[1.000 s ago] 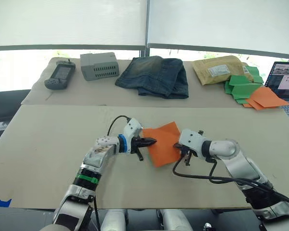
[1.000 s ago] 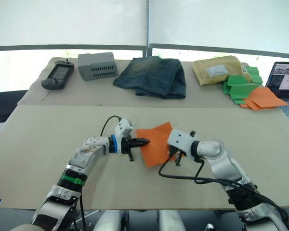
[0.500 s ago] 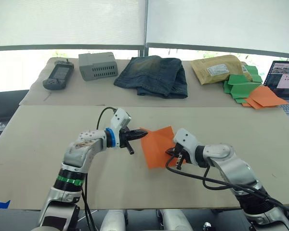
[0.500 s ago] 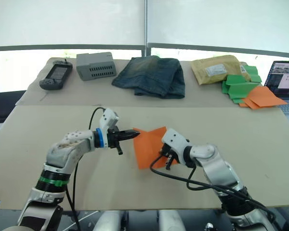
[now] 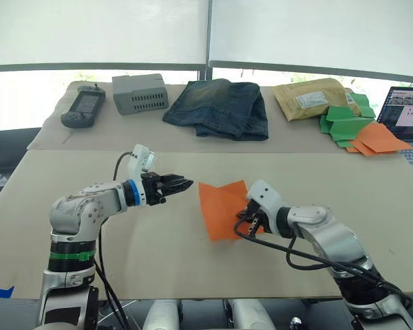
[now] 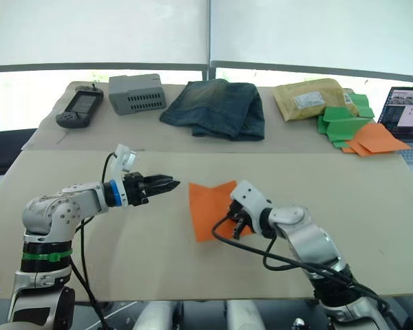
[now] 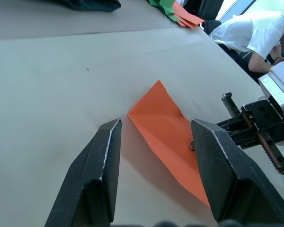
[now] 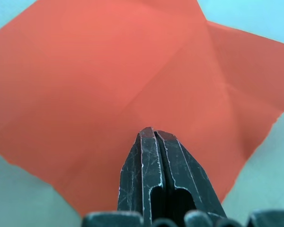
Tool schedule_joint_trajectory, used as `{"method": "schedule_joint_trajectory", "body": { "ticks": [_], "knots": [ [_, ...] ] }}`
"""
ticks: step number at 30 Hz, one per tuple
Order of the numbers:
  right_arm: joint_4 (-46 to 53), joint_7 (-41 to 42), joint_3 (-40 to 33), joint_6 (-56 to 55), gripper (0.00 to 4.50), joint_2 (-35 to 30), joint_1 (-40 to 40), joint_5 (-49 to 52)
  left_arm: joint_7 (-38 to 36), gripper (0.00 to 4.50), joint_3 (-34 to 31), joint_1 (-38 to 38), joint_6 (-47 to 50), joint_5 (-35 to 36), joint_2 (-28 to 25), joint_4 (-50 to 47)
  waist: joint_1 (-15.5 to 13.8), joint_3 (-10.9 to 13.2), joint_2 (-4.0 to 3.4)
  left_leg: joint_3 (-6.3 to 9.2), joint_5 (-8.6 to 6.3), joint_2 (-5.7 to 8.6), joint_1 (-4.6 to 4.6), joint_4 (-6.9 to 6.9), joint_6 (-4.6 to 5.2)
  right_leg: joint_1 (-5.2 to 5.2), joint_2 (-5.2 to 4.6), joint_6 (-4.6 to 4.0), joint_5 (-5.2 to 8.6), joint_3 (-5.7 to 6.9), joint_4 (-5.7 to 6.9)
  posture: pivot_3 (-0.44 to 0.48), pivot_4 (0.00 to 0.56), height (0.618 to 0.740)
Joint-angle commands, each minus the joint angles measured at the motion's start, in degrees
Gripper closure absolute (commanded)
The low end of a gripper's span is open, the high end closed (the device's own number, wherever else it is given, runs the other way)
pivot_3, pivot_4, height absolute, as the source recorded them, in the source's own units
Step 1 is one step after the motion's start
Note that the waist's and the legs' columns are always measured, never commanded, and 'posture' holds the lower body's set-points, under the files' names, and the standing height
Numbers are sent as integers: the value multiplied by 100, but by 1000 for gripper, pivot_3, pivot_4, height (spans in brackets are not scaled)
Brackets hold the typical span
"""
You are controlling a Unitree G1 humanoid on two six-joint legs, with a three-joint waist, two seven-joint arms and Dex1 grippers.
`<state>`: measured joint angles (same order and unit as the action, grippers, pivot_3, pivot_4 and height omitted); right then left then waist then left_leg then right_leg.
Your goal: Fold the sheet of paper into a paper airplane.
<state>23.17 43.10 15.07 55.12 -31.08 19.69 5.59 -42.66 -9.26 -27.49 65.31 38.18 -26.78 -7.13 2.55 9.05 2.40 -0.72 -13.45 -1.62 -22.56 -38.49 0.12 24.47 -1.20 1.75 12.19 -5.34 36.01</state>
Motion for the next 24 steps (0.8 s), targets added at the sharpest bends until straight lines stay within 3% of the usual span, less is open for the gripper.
{"method": "schedule_joint_trajectory", "body": {
  "ticks": [1,7,12,18,24],
  "knots": [
    [246,-31,-148,59,4500,-155,144,122,363,2032,-173,-30,919,416,78,-174,2,0,0,0,0,1,-1,1,0,1,0,0,0,0,0,0,150,728],
    [237,-75,-133,23,4500,-248,90,166,785,2032,-211,43,1448,692,486,-291,-10,2,3,1,0,2,-7,4,0,6,-1,0,0,1,-3,0,150,728],
    [262,-127,-86,8,4500,-272,13,194,784,2032,57,79,1395,638,455,-296,7,3,5,0,0,3,-6,8,-1,8,-1,-1,0,-1,-2,0,150,728],
    [272,-201,-80,-3,4500,-314,28,265,1021,2032,267,20,1452,627,858,-265,-12,3,5,-1,0,7,-8,9,-1,10,-3,-2,1,-3,-3,0,150,728],
    [354,-254,-148,53,4500,-347,77,357,1188,3859,211,-51,1523,637,964,-119,5,3,6,0,0,9,-9,9,-1,10,-4,-2,1,-3,-3,0,150,728]
  ]
}}
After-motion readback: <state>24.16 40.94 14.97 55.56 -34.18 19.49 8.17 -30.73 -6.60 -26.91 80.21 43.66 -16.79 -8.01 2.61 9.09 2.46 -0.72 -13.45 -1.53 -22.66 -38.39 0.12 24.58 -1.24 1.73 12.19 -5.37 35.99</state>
